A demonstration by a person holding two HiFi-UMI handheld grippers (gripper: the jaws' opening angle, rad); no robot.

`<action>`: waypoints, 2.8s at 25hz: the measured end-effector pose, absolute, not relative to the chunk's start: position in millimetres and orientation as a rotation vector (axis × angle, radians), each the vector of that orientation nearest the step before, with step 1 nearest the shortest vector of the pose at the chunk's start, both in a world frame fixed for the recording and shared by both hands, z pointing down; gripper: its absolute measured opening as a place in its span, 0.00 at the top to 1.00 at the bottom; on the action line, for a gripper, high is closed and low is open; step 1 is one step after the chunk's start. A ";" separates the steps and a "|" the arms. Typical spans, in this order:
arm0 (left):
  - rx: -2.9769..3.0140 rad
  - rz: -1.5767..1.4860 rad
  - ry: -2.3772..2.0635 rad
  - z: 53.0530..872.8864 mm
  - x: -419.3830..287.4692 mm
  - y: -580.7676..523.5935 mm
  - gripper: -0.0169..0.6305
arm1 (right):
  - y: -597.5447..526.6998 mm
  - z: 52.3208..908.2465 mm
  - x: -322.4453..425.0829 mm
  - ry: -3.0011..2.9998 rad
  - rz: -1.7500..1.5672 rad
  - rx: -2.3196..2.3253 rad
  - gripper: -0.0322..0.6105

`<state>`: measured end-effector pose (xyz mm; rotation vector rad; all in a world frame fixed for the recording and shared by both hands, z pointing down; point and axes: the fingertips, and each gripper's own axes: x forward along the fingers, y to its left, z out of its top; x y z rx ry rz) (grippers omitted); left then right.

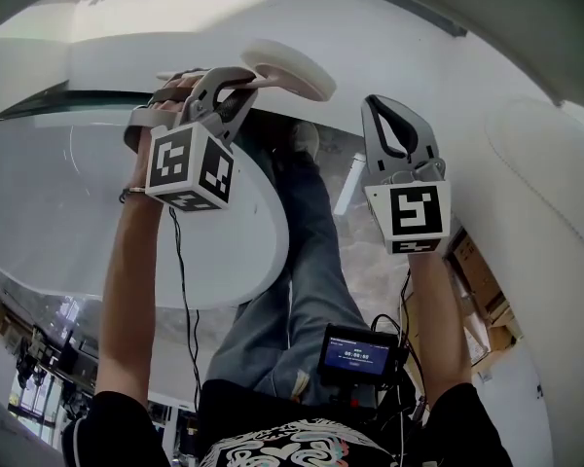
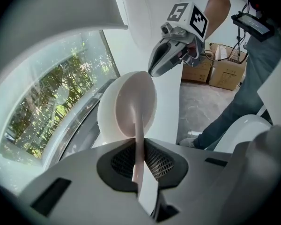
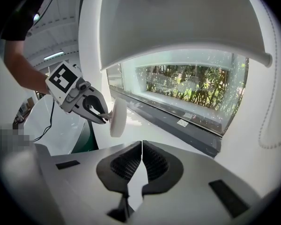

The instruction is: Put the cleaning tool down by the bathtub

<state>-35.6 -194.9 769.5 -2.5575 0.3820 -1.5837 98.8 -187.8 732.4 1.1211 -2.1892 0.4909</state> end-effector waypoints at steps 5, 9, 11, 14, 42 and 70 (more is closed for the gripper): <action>-2.543 -1.643 0.315 789.6 -30.8 -193.7 0.90 | -188.4 743.2 94.2 -2.193 0.499 1.101 0.91; -2.521 -1.704 0.246 807.1 -27.0 -192.2 0.90 | -187.3 754.9 92.9 -2.182 0.516 1.081 0.91; -2.503 -1.737 0.200 815.0 -27.2 -190.7 0.90 | -187.3 759.4 91.7 -2.178 0.528 1.074 0.90; -2.483 -1.792 0.131 826.0 -27.0 -186.0 0.90 | -185.6 763.7 93.1 -2.170 0.549 1.063 0.90; -2.468 -2.011 -0.146 865.8 -24.7 -183.4 0.90 | -171.5 787.2 98.0 -2.143 0.596 1.033 0.90; -2.583 -1.705 0.244 823.2 -12.3 -208.2 0.75 | -169.4 777.9 89.6 -2.144 0.596 1.077 0.90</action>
